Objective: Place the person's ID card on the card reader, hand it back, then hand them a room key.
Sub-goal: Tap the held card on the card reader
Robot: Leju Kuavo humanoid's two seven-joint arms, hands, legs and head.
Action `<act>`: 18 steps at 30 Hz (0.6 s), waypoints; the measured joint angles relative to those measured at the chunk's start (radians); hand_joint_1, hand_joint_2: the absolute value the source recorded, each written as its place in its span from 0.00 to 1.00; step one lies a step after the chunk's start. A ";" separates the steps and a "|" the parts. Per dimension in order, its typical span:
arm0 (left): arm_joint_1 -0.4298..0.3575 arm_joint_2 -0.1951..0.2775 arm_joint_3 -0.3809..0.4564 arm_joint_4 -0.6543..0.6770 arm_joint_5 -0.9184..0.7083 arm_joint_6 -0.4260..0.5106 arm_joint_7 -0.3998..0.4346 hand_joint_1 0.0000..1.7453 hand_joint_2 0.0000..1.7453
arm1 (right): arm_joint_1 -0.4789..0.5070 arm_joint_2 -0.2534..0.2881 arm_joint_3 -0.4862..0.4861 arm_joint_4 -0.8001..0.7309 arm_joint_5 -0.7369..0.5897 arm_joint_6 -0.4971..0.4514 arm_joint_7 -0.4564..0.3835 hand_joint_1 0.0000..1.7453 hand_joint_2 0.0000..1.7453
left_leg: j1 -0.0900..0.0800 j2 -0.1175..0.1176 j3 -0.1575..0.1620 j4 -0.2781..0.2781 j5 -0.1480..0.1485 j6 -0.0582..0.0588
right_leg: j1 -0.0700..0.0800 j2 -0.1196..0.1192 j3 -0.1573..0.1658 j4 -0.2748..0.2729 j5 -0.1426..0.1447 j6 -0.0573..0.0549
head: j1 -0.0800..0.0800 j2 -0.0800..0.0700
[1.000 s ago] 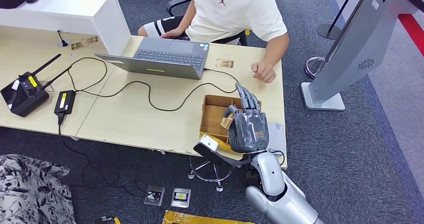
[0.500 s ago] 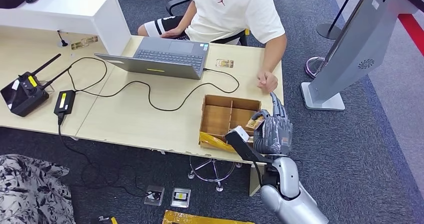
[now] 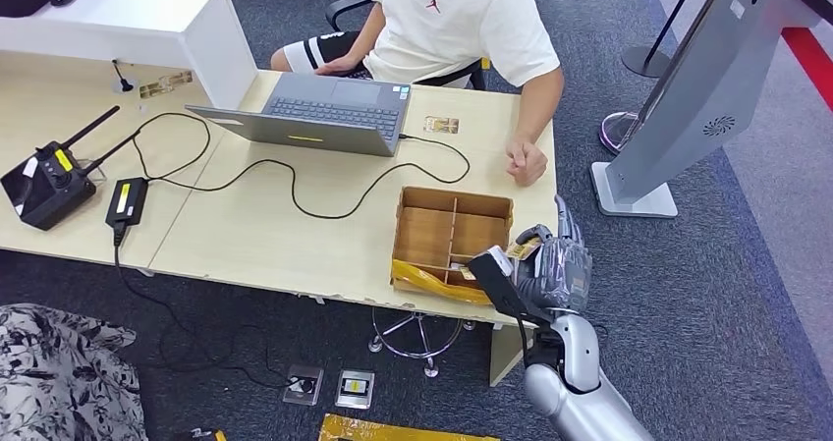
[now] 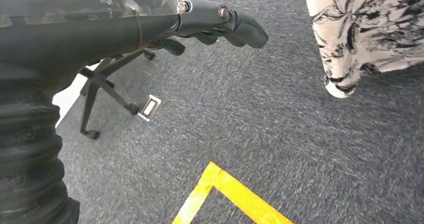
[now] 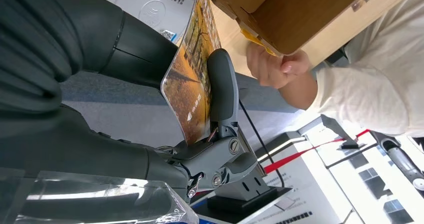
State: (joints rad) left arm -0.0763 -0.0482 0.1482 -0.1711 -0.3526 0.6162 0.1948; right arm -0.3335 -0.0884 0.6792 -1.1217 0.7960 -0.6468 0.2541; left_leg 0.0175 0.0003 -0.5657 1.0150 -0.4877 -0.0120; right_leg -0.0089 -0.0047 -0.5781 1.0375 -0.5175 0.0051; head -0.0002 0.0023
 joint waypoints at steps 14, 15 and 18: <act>0.000 -0.031 0.206 -0.016 -0.143 0.000 0.003 0.00 1.00 | 0.022 -0.007 -0.013 0.037 -0.071 -0.022 -0.005 1.00 1.00 | 0.000 0.000 0.000 0.000 0.000 0.000 | 0.000 0.000 0.000 0.000 0.000 0.000 | 0.000 0.000; 0.000 -0.032 0.218 -0.017 -0.155 0.000 0.003 0.00 1.00 | 0.024 -0.007 -0.015 0.038 -0.075 -0.023 -0.005 1.00 1.00 | 0.000 0.000 0.000 0.000 0.000 0.000 | 0.000 0.000 0.000 0.000 0.000 0.000 | 0.000 0.000; 0.000 -0.037 0.252 -0.017 -0.187 0.000 0.003 0.00 1.00 | 0.028 -0.011 -0.021 0.039 -0.083 -0.023 -0.002 1.00 1.00 | 0.000 0.000 0.000 0.000 0.000 0.000 | 0.000 0.000 0.000 0.000 0.000 0.000 | 0.000 0.000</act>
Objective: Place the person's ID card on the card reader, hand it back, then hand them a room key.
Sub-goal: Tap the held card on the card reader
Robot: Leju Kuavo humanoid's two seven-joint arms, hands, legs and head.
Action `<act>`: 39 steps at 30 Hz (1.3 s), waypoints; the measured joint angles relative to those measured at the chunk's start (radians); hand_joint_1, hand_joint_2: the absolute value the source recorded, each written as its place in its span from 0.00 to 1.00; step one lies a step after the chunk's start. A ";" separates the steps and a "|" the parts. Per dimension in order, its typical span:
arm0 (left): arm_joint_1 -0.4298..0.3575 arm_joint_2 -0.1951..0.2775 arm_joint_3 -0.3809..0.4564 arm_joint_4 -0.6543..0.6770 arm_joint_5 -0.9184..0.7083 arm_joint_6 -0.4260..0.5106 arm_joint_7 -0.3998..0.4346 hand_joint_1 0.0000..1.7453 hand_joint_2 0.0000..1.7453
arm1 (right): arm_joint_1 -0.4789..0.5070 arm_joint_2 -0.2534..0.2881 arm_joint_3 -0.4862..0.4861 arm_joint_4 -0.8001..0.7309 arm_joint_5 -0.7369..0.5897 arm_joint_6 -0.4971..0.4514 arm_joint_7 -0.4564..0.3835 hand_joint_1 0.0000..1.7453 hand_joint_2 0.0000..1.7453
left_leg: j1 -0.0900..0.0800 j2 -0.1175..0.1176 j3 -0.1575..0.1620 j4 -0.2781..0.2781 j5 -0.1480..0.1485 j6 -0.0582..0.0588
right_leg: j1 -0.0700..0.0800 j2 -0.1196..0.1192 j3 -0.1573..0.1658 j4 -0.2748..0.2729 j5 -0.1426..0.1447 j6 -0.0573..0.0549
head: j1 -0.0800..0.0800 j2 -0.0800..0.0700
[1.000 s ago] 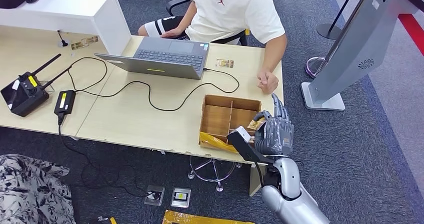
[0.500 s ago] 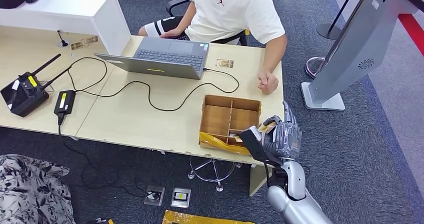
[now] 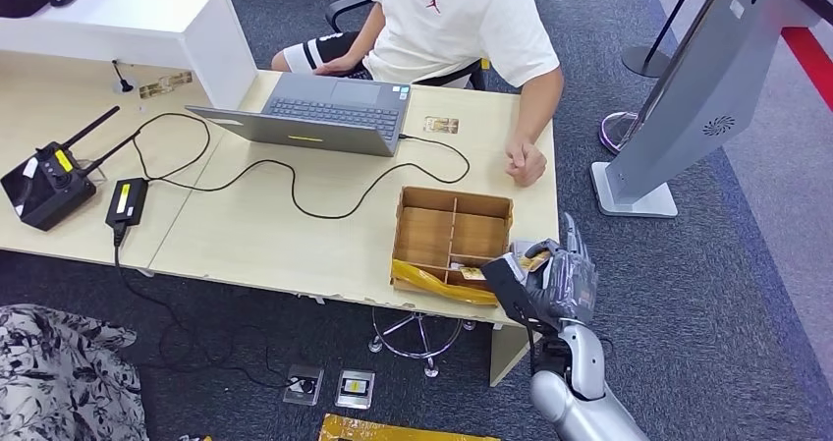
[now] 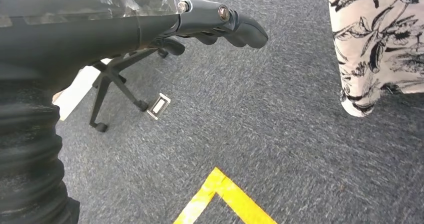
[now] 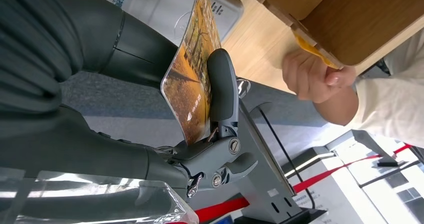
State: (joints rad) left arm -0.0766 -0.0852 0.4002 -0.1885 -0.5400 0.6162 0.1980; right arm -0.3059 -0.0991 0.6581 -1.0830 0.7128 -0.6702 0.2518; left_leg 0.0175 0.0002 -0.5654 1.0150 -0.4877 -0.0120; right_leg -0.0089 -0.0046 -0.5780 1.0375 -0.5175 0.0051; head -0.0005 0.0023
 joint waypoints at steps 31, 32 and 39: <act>-0.014 -0.027 0.265 -0.002 -0.127 0.000 -0.039 0.00 1.00 | 0.089 -0.010 -0.151 0.001 -0.038 0.000 -0.014 1.00 1.00 | 0.000 0.000 0.000 0.000 0.000 0.000 | 0.000 0.000 0.000 0.000 0.000 0.000 | 0.000 0.000; -0.015 -0.027 0.270 -0.001 -0.128 0.000 -0.042 0.00 1.00 | 0.092 -0.010 -0.156 0.002 -0.039 0.000 -0.014 1.00 1.00 | 0.000 0.000 0.000 0.000 0.000 0.000 | 0.000 0.000 0.000 0.000 0.000 0.000 | 0.000 0.000; -0.023 -0.028 0.298 0.001 -0.139 0.000 -0.066 0.00 1.00 | 0.104 -0.012 -0.181 0.025 -0.050 0.000 -0.018 1.00 1.00 | 0.000 0.000 0.000 0.000 0.000 0.000 | 0.000 0.000 0.000 0.000 0.000 0.000 | 0.000 0.000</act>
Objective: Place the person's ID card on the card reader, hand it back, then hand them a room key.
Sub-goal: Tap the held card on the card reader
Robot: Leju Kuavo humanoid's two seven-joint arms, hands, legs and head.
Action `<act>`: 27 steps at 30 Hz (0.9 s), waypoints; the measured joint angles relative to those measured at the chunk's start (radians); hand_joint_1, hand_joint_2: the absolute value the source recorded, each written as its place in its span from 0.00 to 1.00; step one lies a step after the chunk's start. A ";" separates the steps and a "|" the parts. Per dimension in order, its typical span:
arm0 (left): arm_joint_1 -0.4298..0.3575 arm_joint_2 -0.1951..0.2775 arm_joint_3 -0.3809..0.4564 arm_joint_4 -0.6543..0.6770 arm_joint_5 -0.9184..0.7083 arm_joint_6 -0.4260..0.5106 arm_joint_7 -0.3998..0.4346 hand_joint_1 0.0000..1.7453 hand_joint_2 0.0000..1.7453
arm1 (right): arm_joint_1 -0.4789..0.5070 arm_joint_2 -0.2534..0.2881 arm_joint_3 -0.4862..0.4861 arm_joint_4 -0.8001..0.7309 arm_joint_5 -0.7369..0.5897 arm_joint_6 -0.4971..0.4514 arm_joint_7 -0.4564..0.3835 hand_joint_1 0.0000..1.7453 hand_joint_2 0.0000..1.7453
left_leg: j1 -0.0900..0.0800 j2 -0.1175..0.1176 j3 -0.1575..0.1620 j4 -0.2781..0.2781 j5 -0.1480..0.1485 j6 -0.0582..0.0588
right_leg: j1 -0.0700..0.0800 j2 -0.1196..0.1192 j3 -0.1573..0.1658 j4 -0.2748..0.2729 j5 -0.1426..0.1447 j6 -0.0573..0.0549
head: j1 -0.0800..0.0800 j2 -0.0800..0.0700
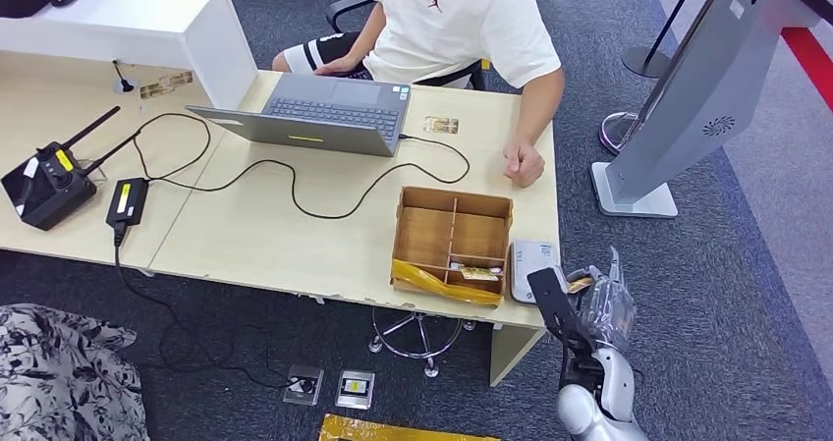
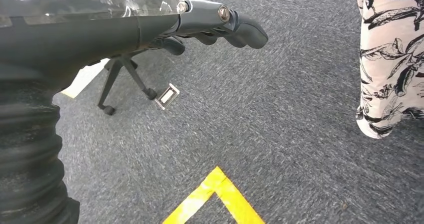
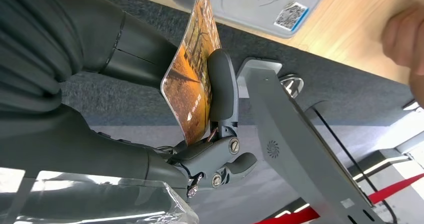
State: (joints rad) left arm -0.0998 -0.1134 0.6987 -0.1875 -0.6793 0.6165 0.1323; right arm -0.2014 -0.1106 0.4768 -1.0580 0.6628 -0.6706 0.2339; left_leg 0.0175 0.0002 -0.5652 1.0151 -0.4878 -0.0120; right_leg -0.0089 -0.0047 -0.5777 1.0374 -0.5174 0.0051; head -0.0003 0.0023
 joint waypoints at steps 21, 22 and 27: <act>-0.011 -0.004 0.045 0.009 -0.038 0.000 -0.004 0.00 1.00 | -0.086 0.055 0.076 0.221 -0.076 0.005 -0.083 1.00 1.00 | 0.000 0.000 0.001 0.000 0.000 0.000 | 0.000 0.000 0.002 0.000 0.000 0.000 | 0.000 0.000; -0.011 -0.004 0.047 0.009 -0.038 0.000 -0.003 0.00 1.00 | -0.090 0.057 0.078 0.227 -0.076 0.005 -0.083 1.00 1.00 | 0.000 0.000 0.001 0.000 0.000 0.000 | 0.000 0.000 0.002 0.000 0.000 0.000 | 0.000 0.000; -0.011 -0.005 0.054 0.009 -0.039 0.000 -0.003 0.00 1.00 | -0.103 0.064 0.084 0.248 -0.076 0.005 -0.084 1.00 1.00 | 0.000 0.000 0.001 0.000 0.000 0.000 | 0.000 0.000 0.002 0.000 0.000 0.000 | 0.000 0.000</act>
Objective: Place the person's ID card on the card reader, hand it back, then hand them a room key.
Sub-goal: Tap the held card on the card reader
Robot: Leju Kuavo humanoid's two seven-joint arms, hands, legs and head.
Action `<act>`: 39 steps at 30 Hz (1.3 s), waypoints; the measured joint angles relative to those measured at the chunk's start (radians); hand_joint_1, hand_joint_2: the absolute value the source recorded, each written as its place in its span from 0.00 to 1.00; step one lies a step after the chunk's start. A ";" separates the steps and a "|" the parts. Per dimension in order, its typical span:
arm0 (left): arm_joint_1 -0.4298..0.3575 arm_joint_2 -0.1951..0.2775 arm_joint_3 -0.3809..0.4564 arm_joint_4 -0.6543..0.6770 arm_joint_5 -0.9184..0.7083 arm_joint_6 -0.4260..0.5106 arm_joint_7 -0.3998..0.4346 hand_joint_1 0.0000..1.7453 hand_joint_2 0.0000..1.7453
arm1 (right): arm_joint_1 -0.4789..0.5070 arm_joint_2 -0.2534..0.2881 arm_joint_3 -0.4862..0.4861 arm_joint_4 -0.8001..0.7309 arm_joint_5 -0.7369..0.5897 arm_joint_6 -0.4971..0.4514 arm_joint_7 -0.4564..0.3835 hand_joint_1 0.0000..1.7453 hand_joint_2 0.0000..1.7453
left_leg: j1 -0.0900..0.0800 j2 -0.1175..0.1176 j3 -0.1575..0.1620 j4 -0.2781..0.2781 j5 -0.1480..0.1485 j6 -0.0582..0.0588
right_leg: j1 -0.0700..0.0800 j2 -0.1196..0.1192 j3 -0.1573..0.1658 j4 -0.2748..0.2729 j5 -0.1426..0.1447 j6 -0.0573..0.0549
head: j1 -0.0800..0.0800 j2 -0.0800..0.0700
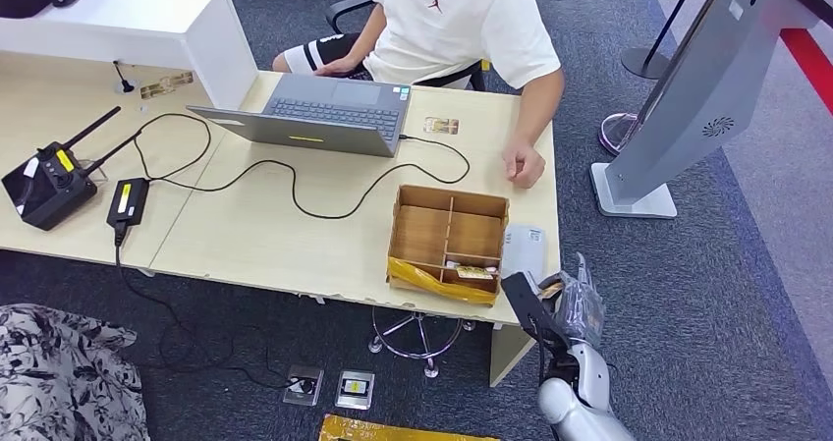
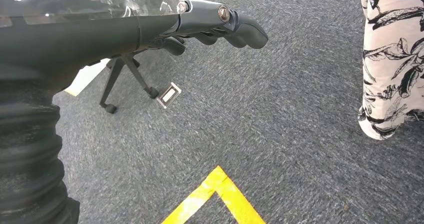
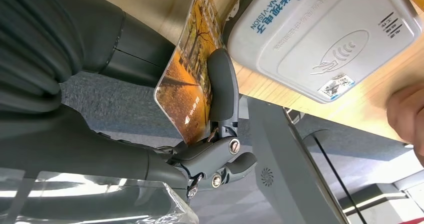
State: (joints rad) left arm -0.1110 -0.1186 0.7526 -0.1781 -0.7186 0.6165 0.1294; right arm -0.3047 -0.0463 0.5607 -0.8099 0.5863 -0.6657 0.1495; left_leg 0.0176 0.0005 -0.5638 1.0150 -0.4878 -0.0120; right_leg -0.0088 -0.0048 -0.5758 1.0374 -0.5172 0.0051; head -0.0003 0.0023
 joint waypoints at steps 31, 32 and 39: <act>0.000 -0.002 0.006 0.000 0.000 0.000 0.000 0.00 1.00 | -0.021 0.013 0.008 0.040 0.000 0.000 -0.003 1.00 1.00 | 0.000 0.001 0.004 0.000 0.000 0.000 | 0.000 0.000 0.003 0.000 0.000 0.000 | 0.000 0.000; 0.000 -0.002 0.006 0.000 0.000 0.000 0.000 0.00 1.00 | -0.021 0.013 0.008 0.041 0.000 0.000 -0.003 1.00 1.00 | 0.000 0.001 0.004 0.000 0.000 0.000 | 0.000 0.000 0.003 0.000 0.000 0.000 | 0.000 0.000; 0.000 -0.002 0.006 0.000 0.000 0.000 -0.001 0.00 1.00 | -0.019 0.018 0.008 0.042 0.021 -0.001 -0.024 1.00 1.00 | 0.000 0.001 0.004 0.000 0.000 0.000 | 0.000 0.000 0.003 0.000 0.000 0.000 | 0.000 0.000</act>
State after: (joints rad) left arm -0.1110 -0.1206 0.7588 -0.1781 -0.7187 0.6164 0.1282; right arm -0.3239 -0.0285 0.5683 -0.7676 0.6074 -0.6663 0.1255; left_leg 0.0178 0.0014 -0.5600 1.0151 -0.4877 -0.0120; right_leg -0.0088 -0.0048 -0.5725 1.0375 -0.5168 0.0053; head -0.0001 0.0023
